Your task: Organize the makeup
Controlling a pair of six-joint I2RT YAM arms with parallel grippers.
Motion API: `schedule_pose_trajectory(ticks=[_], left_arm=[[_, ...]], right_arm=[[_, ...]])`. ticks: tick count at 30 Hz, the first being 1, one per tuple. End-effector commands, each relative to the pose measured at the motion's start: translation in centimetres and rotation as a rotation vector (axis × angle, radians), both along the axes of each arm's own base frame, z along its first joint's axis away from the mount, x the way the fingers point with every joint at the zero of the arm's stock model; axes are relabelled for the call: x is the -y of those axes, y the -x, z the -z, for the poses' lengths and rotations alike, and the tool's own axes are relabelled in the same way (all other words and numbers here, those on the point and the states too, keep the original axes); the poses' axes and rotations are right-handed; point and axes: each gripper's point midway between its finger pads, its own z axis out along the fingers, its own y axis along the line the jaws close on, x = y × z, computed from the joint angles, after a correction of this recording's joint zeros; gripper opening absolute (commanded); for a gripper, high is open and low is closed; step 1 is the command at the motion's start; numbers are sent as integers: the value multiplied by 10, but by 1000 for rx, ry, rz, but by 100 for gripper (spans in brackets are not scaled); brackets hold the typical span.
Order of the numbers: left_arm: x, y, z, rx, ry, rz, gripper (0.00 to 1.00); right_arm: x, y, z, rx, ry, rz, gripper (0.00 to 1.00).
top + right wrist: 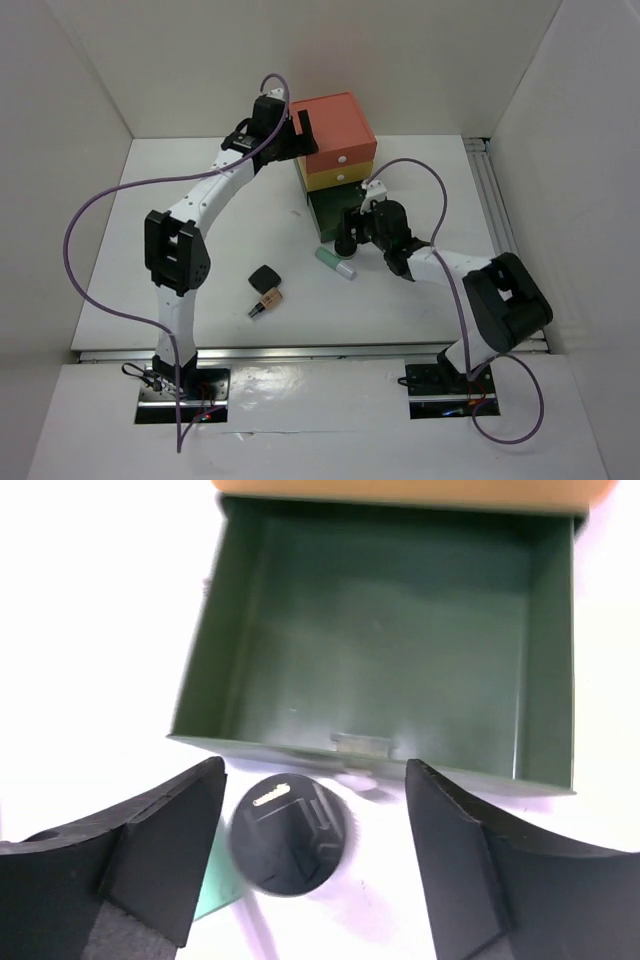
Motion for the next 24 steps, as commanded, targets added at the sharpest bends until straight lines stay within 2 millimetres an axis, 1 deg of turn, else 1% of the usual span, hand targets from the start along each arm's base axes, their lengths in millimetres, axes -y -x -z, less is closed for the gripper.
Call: schedule_pose_trajectory(ticks=[1,2,3,4,5,6,7,8,9,10,11,12,13,14,15,16,17,18,19,20,21,22,23,24], left_arm=[[-8,33,-42,42,-35,58,100],[-12,40,-35,27,-54,65,100],[-15,48,-37,24,-55,65,100],[-21,61,-56,58,-55,71,100],[-27,69,-55,53,-63,61,100],[-34,83,-30,-7,-81,47,100],[-41,94,-26,-23,-79,27,100],[-49,111,-41,0,-59,9,100],[-56,130,-10,-73,-75,3,100],[-61,141,-4,-87,-61,-20,100],[-68,158,-17,-64,-33,-31,100],[-78,177,15,-131,-55,-48,100],[-84,188,20,-137,-55,-61,100],[-88,199,25,-148,-42,-72,100],[-92,217,46,-187,-61,-76,100],[-97,232,39,-167,-49,-84,100],[-100,247,46,-199,-49,-95,100],[-106,261,62,-238,-59,-103,100],[-110,272,56,-220,-34,-113,100],[-113,280,60,-232,-19,-128,100],[-112,290,64,-246,-9,-116,100],[-115,298,74,-264,-9,-124,100],[-119,305,72,-251,-2,-123,100],[-119,311,74,-257,3,-120,100]], right_arm=[[-20,19,-33,31,21,-145,81],[-23,28,-29,8,45,-174,83],[-25,33,-30,6,62,-193,83],[-34,45,-29,12,94,-265,83],[-41,56,-32,8,100,-314,83],[-47,72,-18,-24,143,-379,83],[-52,82,-19,-28,149,-422,83],[-60,94,-16,-43,147,-485,83],[-66,102,-14,-47,153,-532,83],[-73,112,-12,-48,164,-567,83],[-77,115,-1,-75,178,-581,83],[-83,117,-1,-69,185,-600,83],[-89,119,1,-69,195,-608,83],[-88,117,14,-91,227,-590,83],[-91,112,13,-83,228,-581,83],[-96,109,12,-67,226,-580,83],[-93,107,24,-89,252,-559,83],[-94,105,27,-83,258,-563,83],[-96,100,29,-73,258,-553,83],[-97,98,32,-73,268,-558,81],[-95,98,47,-104,290,-553,80],[-96,95,49,-108,297,-545,80],[-95,96,56,-121,305,-546,80],[-97,98,65,-132,319,-550,80]])
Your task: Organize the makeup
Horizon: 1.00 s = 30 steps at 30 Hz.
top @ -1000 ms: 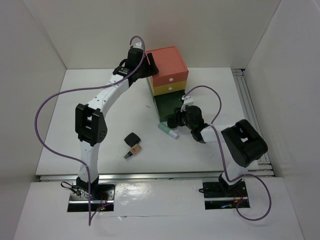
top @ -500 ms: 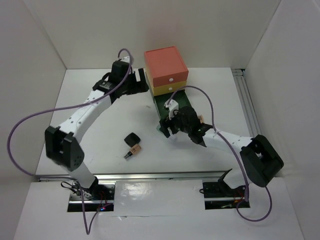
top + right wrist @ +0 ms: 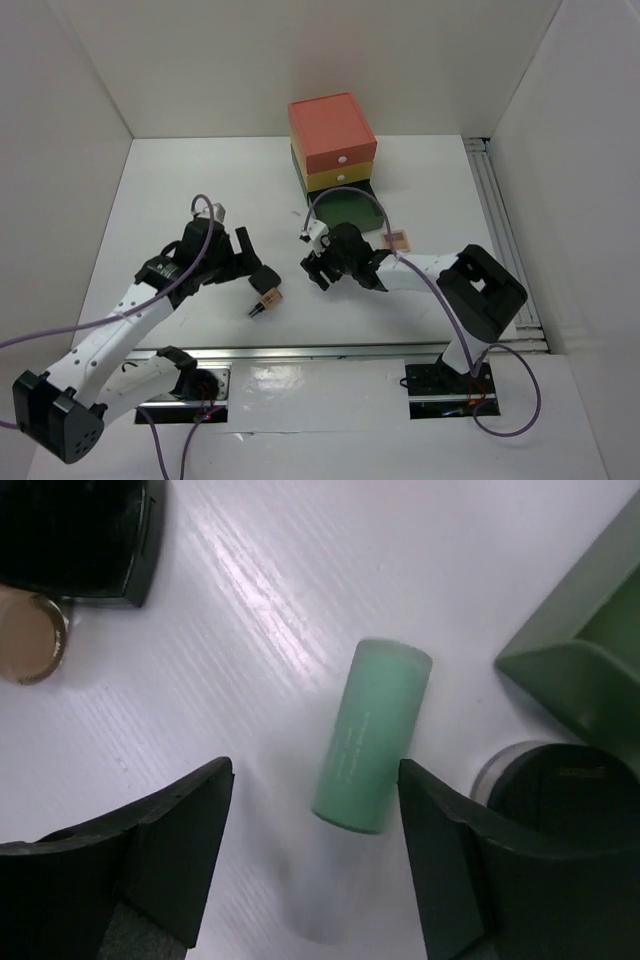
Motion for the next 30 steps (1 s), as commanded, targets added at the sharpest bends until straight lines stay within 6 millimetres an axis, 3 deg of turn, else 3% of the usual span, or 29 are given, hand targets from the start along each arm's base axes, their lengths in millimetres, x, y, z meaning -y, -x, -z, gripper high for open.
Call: schedule_pose_trajectory(ticks=[1,3,5,9,11,12,14,17,21,22,24,25,27,28,30], left_arm=[[-6,19,3,-14,36,-48,100],[-11,24,6,-17,23,-58,100],[-15,27,9,-33,4,-67,100],[-14,30,11,-44,-2,-56,100],[-14,32,16,-63,-3,-65,100],[-12,32,19,-72,-8,-56,100],[-11,33,21,-84,-7,-50,100],[-6,33,20,-77,-4,-25,100],[2,32,21,-67,6,23,100],[5,30,23,-71,6,39,100],[9,32,31,-92,-7,65,100],[10,33,34,-109,-6,72,100],[18,36,45,-142,-36,130,100],[19,37,48,-159,-37,136,100],[28,43,59,-190,-48,179,100]], right_arm=[[-6,-4,15,3,34,-3,72],[-8,-4,17,2,35,16,60],[-7,0,18,15,32,15,41],[-9,3,12,37,15,42,43],[-5,-1,11,58,35,89,30],[-3,-2,11,74,48,106,13],[-11,-6,-16,124,-6,110,4],[-19,-20,-67,226,-54,80,3],[-11,-63,-126,338,-77,87,3],[4,-81,-129,351,-54,103,3],[8,-98,-130,340,-29,62,3],[22,-112,-127,363,23,31,3],[26,-115,-99,289,82,-72,3],[30,-129,-110,335,115,-124,4],[36,-130,-82,251,174,-206,4]])
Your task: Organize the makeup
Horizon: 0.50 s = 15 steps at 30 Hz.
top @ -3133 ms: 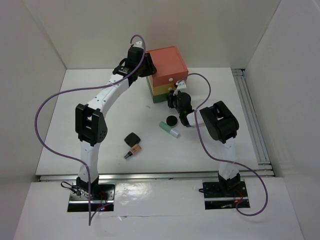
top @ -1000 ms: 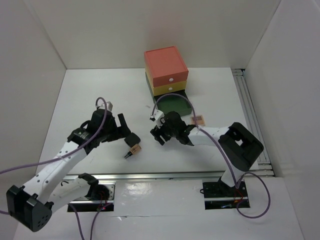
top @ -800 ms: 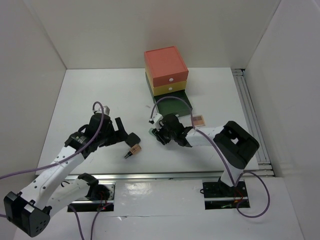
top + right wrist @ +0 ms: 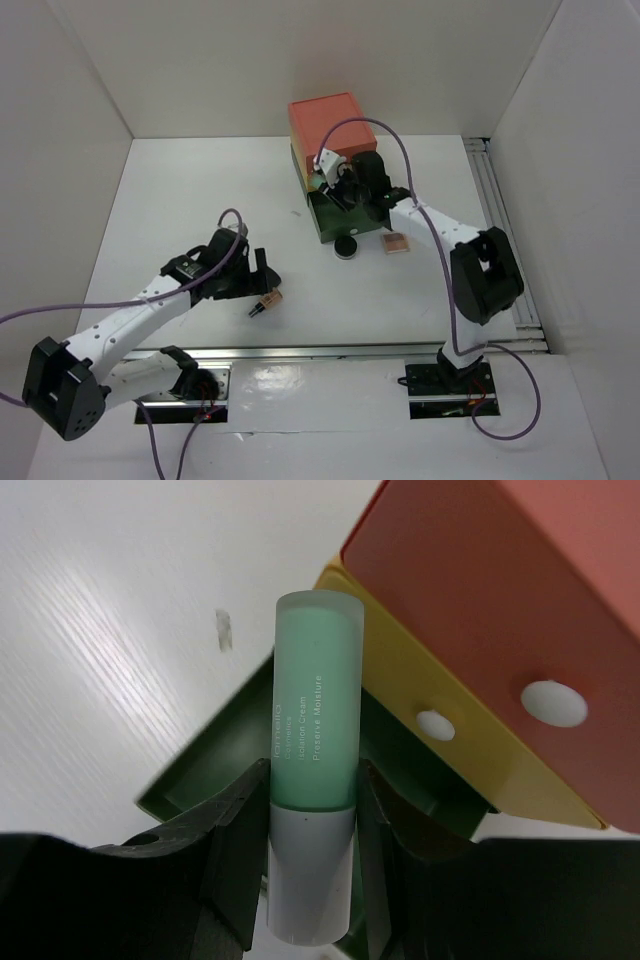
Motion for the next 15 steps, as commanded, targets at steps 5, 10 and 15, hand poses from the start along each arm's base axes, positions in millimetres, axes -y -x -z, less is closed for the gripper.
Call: schedule_pose_trajectory(ticks=[5,10,15], left_arm=[[21,11,23,-41,-39,131,100],[33,13,40,-55,-57,184,99],[33,6,57,-94,-140,177,96]], right_arm=[[14,-16,56,-113,230,-247,9],[22,-28,73,-140,243,-189,22],[24,-21,60,-135,202,-161,57]])
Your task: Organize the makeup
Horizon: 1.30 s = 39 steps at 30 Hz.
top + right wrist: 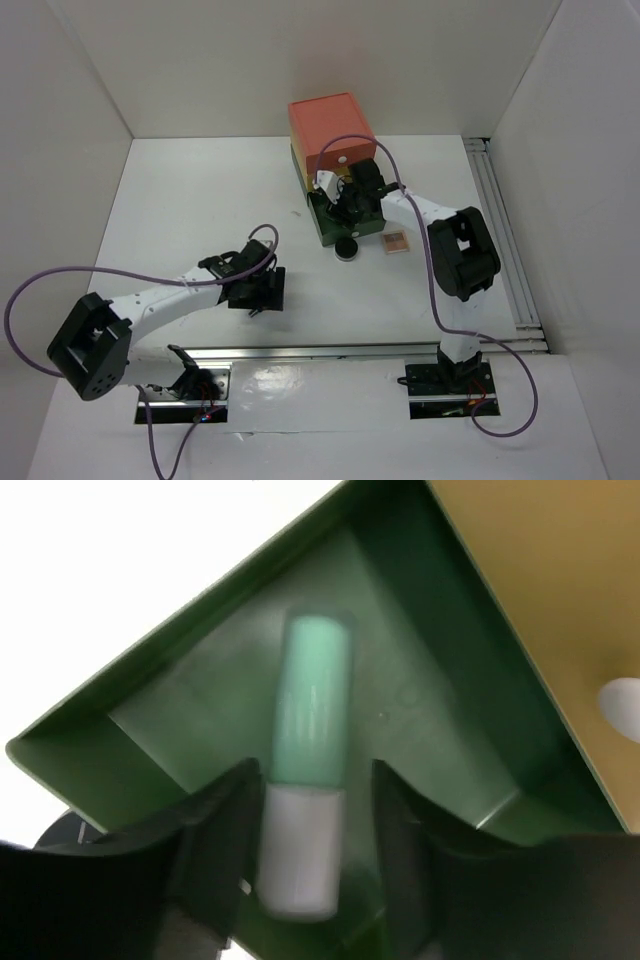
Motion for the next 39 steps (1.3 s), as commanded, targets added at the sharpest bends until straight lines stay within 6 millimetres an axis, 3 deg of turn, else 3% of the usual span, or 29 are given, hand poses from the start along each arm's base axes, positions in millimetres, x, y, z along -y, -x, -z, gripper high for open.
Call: schedule_pose_trajectory(ticks=[1,3,5,6,7,9,10,13,14,16,17,18,22,26,27,29,31,32,35,36,37,39], left_arm=[[3,-14,-1,36,-41,7,96],[2,-14,1,41,-62,8,92],[0,-14,8,33,-93,-1,89],[-1,-18,5,62,-114,-3,89],[-3,-19,9,59,-131,-17,88],[-2,-26,8,77,-160,-22,86],[-1,-28,10,78,-160,-22,82],[6,-28,18,70,-174,10,76],[12,-29,18,74,-171,22,75],[14,-30,22,72,-190,29,72],[14,-27,28,64,-213,42,70],[16,-28,28,70,-221,48,65],[32,-25,23,86,-225,85,28],[53,-24,6,119,-219,134,13],[60,-20,-1,132,-213,169,11],[77,-33,-28,199,-175,184,11],[100,-50,-62,299,-121,223,11],[108,-64,-78,371,-113,244,12],[137,-95,-120,500,-87,277,12],[141,-107,-114,501,-127,309,12],[153,-126,-138,554,-99,297,12],[166,-145,-139,566,-103,326,12]], right_arm=[[-7,-8,-54,93,-81,11,65],[-6,-3,-64,102,-102,25,70],[-9,4,-91,140,-164,19,76],[-9,12,-91,133,-179,13,89],[-11,21,-109,146,-219,-5,89],[-11,30,-119,152,-265,8,89],[-11,37,-140,186,-303,1,91],[-12,57,-154,199,-381,9,91],[-13,66,-176,240,-428,-15,91],[-8,79,-174,232,-453,0,92],[-4,88,-184,244,-478,6,92],[-6,96,-186,239,-488,3,92],[5,115,-185,245,-516,46,92],[18,121,-189,254,-559,156,92],[29,117,-195,289,-567,229,92],[43,111,-195,284,-631,383,92],[78,97,-197,337,-665,640,96],[105,91,-189,340,-687,843,100],[146,91,-164,319,-652,1108,100],[165,87,-156,309,-658,1223,100],[174,89,-146,289,-643,1278,100],[193,90,-131,240,-632,1376,100]])
